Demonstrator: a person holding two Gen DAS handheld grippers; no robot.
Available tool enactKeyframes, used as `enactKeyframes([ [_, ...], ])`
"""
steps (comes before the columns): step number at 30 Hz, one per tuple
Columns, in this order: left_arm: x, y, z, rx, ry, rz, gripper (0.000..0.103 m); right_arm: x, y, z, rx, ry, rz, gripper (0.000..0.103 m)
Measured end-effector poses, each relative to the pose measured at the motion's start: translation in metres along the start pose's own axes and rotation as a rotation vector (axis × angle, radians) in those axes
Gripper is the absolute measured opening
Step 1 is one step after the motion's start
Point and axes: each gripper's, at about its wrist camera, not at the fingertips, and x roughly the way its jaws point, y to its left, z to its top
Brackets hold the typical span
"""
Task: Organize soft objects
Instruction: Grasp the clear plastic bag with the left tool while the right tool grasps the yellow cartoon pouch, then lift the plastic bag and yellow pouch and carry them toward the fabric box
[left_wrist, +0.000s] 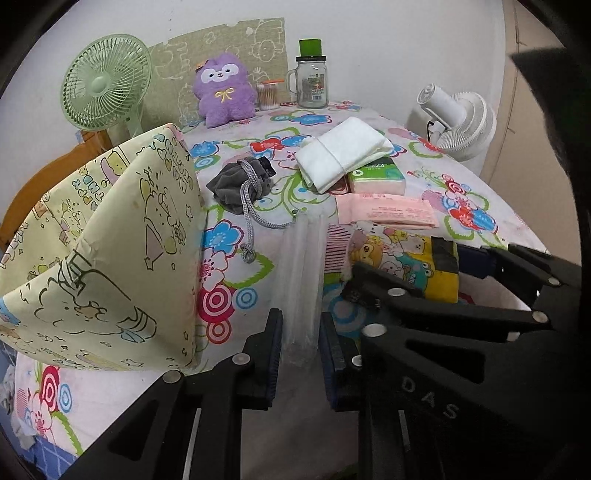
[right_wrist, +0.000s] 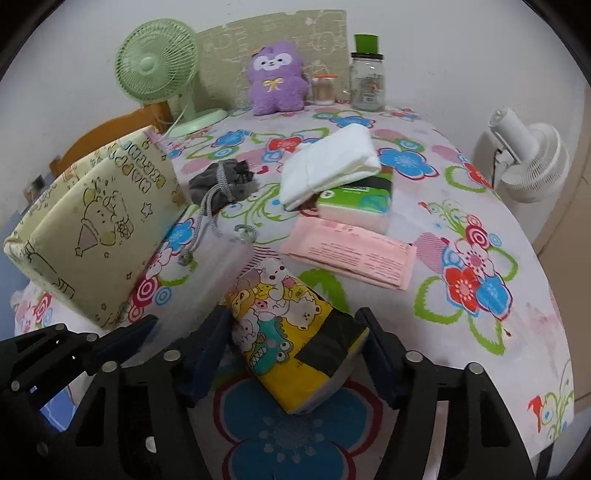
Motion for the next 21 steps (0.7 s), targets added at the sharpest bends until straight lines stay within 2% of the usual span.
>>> enactKeyframes([
  [8, -0.005, -0.006, 0.005, -0.004, -0.018, -0.032, 0.018, -0.013, -0.004, 0.001, 0.02, -0.038, -0.018, 0.053],
  [21, -0.026, -0.016, 0.017, -0.008, -0.068, -0.056, 0.018, -0.04, -0.014, 0.007, 0.051, -0.097, -0.028, 0.052],
])
